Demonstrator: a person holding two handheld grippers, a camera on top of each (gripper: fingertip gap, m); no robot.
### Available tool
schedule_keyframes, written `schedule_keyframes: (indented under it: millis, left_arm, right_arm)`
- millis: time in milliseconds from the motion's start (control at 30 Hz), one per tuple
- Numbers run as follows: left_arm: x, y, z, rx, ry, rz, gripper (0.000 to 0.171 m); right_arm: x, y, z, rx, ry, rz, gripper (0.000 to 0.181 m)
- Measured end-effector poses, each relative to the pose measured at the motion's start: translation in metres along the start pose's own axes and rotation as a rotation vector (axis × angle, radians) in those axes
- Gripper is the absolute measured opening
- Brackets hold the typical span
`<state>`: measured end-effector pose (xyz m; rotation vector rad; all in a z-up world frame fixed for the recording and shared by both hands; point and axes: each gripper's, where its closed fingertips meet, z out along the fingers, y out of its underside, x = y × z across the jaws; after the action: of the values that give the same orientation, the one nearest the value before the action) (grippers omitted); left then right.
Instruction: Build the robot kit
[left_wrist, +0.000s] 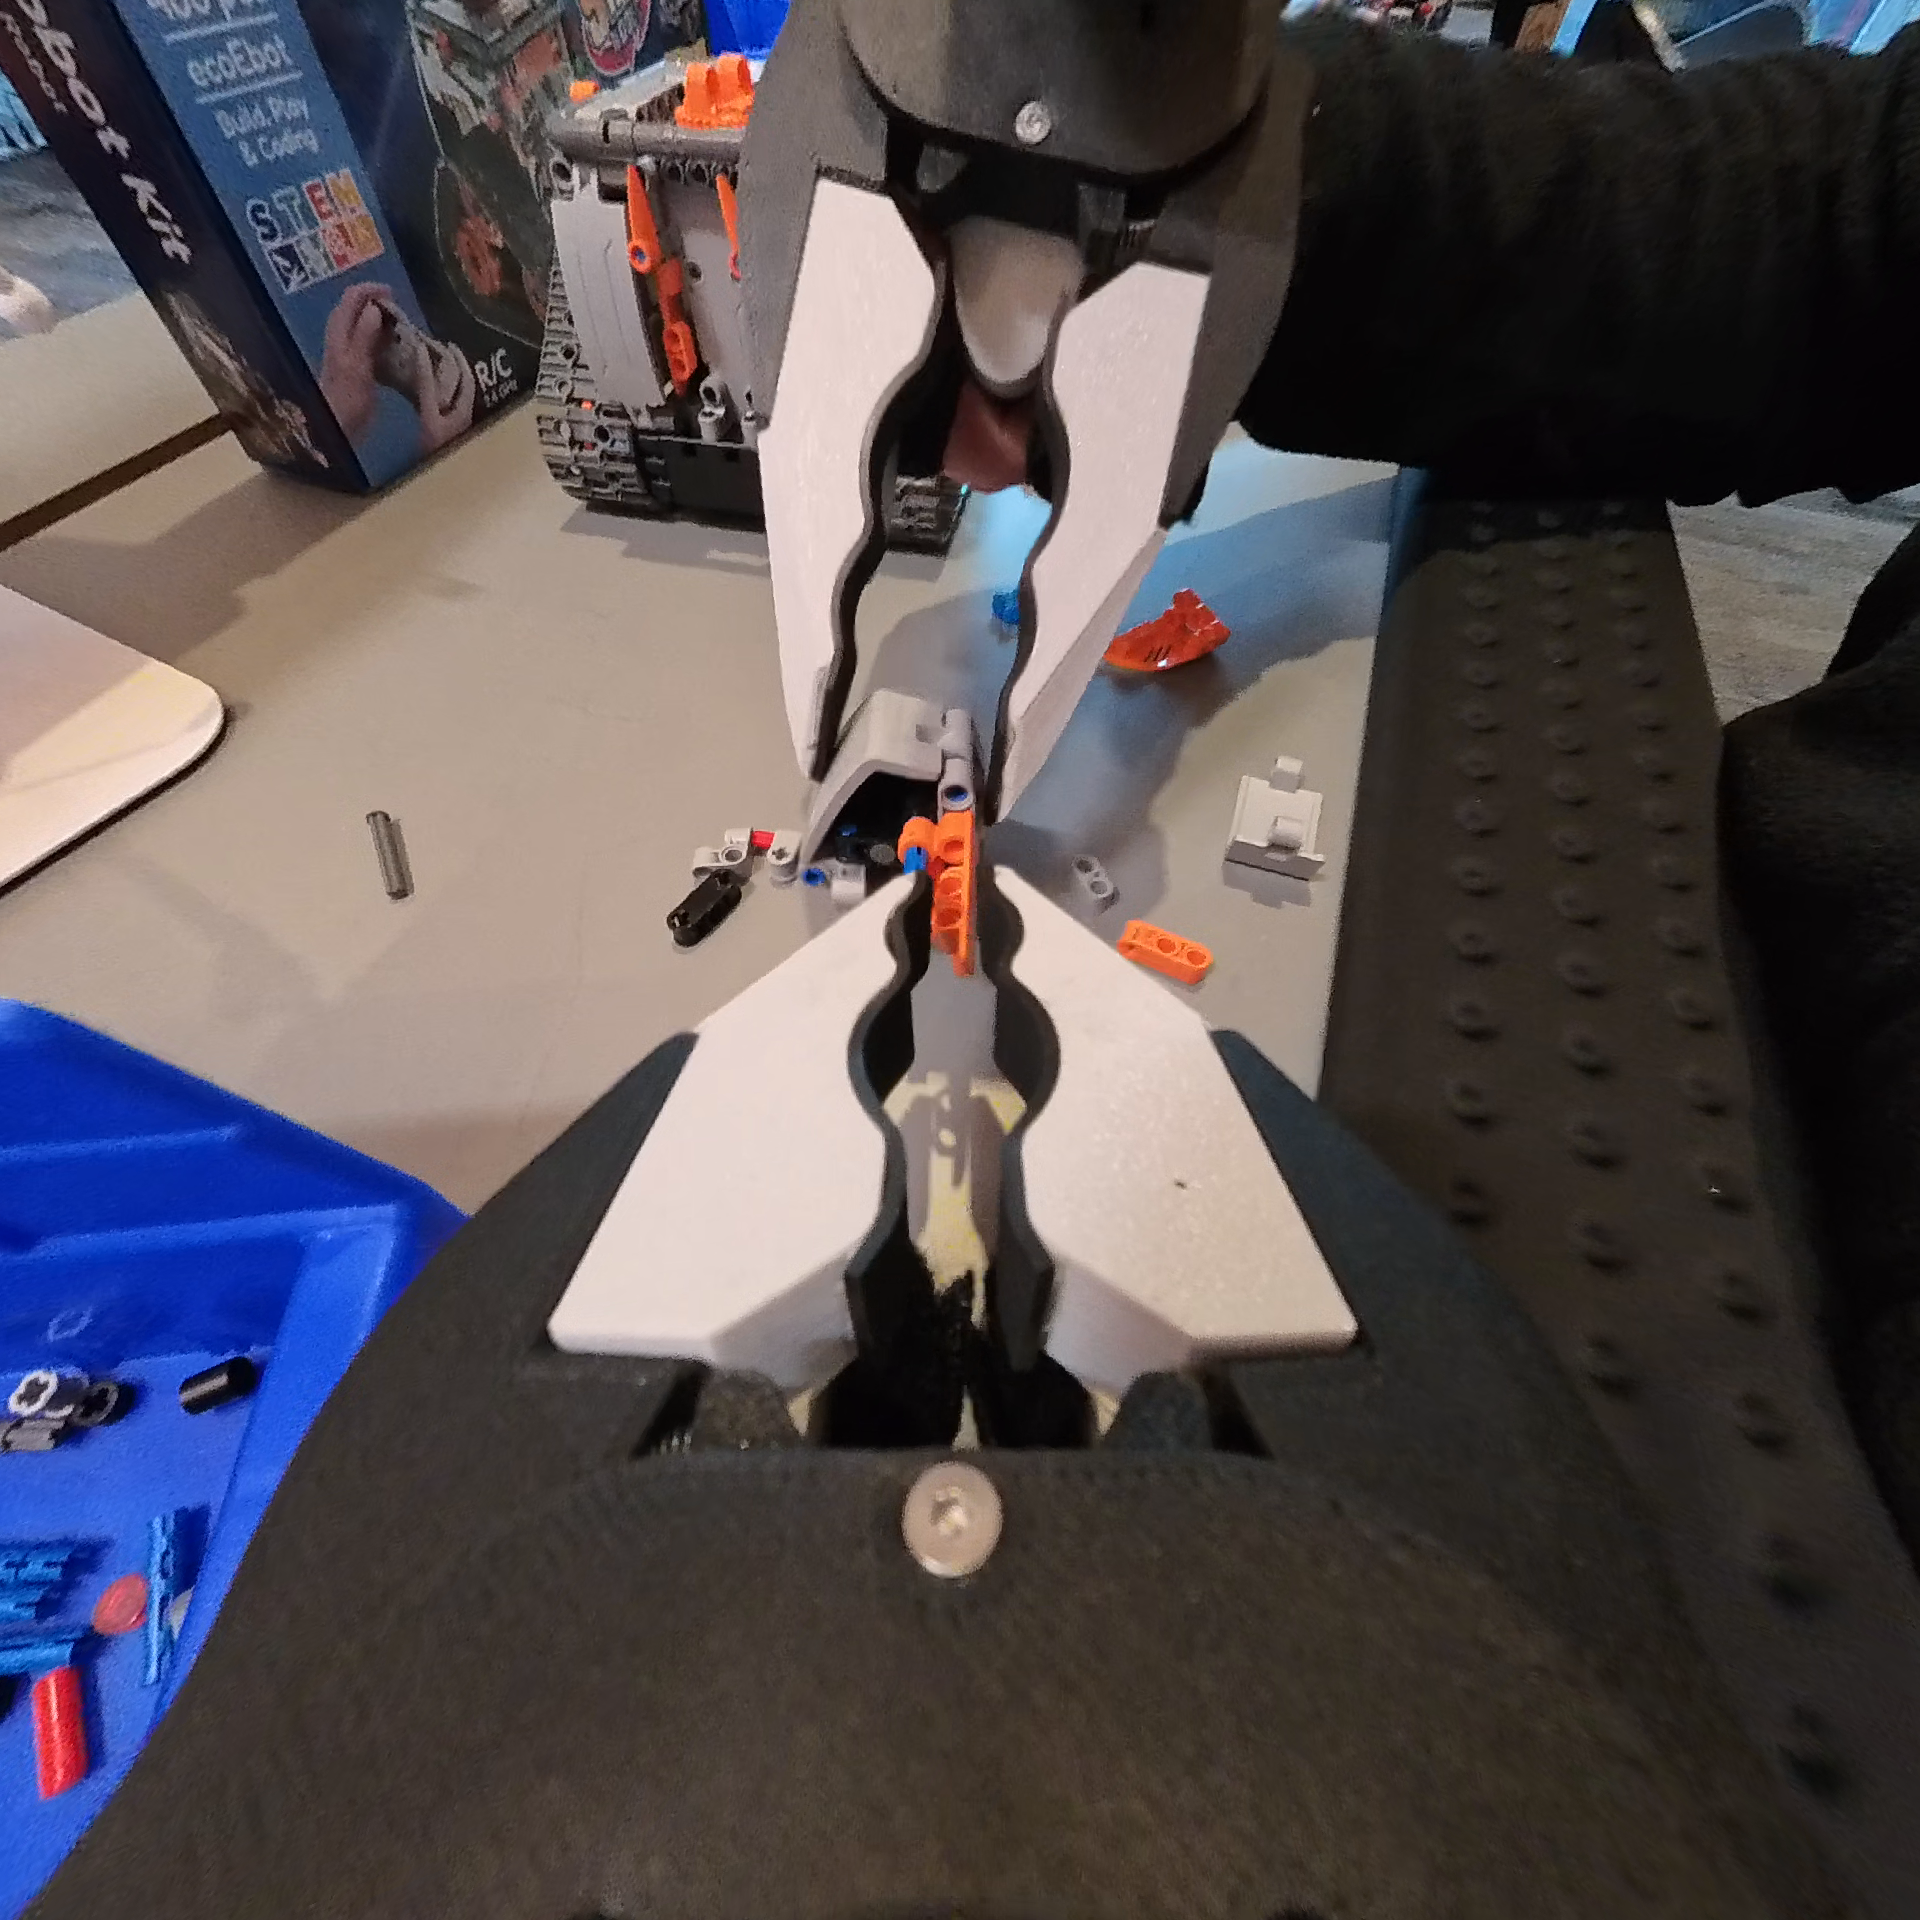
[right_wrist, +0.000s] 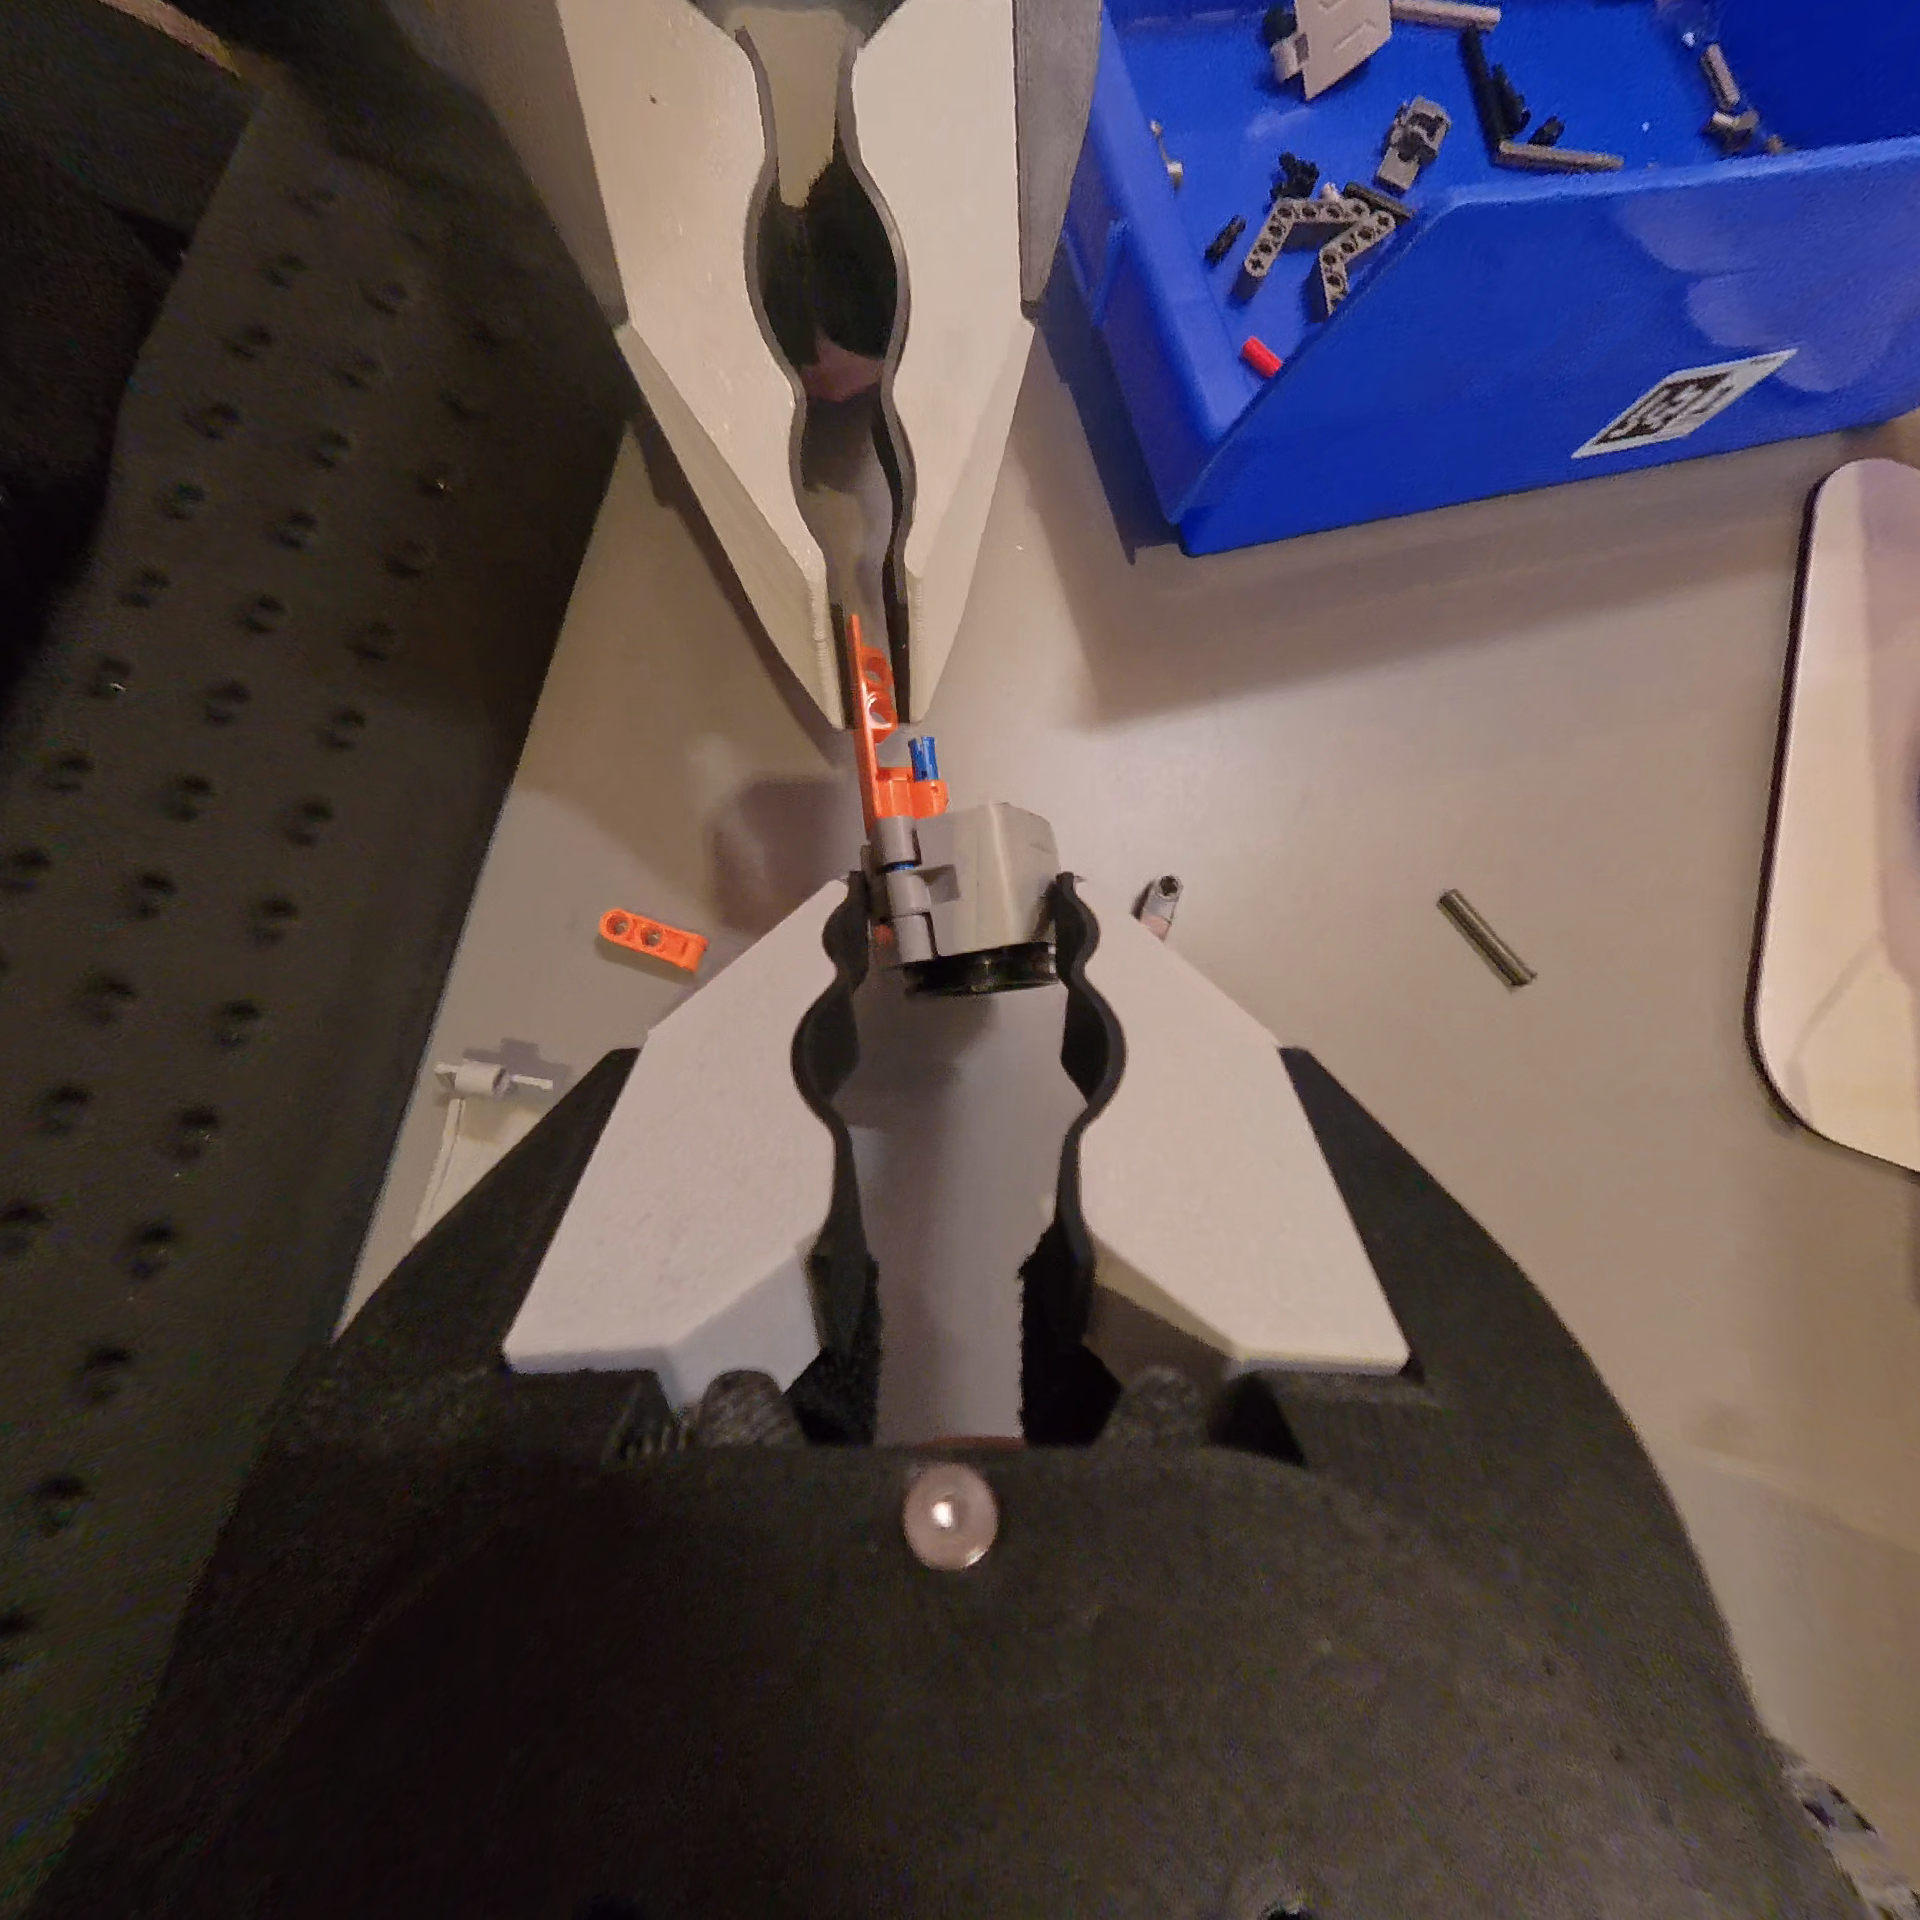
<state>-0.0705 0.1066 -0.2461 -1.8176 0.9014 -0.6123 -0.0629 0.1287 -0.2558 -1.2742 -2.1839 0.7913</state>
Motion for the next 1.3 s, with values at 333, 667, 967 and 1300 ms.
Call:
schedule_keyframes:
  millis: [333,667,967,1300]
  left_arm:
    - [-0.005,0.001,0.000,-0.012,-0.037,0.009,0.016]
    - [-0.009,0.003,-0.001,-0.025,-0.057,-0.001,0.017]
    - [-0.008,0.003,-0.001,-0.032,-0.061,0.022,0.019]
    - [0.011,0.002,-0.003,-0.041,-0.049,0.181,0.019]
  right_arm:
    - [0.004,0.020,-0.006,-0.113,0.028,-0.014,0.033]
    - [0.013,0.055,-0.016,-0.243,0.033,0.068,0.034]
    - [0.014,0.059,-0.017,-0.269,0.041,0.089,0.040]
    - [0.007,0.058,-0.020,-0.284,0.026,0.075,0.041]
